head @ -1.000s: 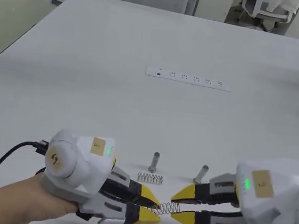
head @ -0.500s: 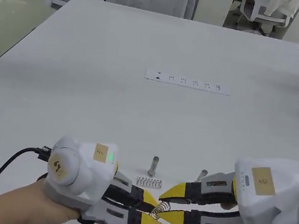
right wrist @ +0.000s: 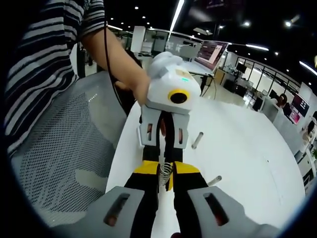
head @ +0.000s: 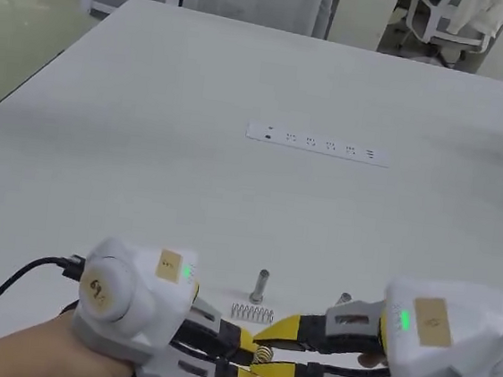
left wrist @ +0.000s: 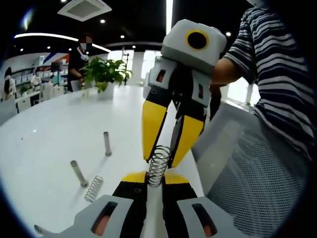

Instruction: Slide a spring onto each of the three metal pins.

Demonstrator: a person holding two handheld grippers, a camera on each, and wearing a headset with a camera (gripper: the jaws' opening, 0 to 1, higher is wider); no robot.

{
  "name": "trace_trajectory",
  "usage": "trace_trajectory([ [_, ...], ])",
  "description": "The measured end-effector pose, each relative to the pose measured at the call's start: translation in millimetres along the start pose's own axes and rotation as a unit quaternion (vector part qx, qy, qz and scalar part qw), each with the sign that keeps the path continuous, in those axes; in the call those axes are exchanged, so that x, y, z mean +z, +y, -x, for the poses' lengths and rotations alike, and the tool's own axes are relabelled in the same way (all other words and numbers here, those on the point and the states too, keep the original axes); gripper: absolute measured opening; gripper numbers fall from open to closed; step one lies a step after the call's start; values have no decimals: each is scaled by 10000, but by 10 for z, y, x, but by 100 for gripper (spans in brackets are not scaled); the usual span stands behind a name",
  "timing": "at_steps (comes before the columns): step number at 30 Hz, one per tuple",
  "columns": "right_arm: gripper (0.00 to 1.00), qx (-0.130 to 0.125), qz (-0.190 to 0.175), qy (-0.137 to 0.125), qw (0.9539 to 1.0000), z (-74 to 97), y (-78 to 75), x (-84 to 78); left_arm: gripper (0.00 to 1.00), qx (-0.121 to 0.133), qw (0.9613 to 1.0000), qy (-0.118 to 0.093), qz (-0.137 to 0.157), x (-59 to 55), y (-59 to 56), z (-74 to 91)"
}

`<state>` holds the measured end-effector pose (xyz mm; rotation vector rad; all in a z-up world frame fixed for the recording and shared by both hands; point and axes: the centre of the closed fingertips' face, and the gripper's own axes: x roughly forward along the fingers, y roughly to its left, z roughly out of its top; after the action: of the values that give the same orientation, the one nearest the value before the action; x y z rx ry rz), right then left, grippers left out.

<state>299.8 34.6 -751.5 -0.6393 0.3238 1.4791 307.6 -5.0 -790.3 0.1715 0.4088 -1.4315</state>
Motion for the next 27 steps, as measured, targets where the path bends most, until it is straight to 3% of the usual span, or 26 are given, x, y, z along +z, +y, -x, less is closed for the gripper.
trace_trajectory([
  [17,7,-66,216,8,9997,1,-33,52,4,195,9990,-172,352,20,47,62],
  [27,7,-131,220,10,9997,2,-62,60,13,355,9979,-196,502,-25,81,115],
])
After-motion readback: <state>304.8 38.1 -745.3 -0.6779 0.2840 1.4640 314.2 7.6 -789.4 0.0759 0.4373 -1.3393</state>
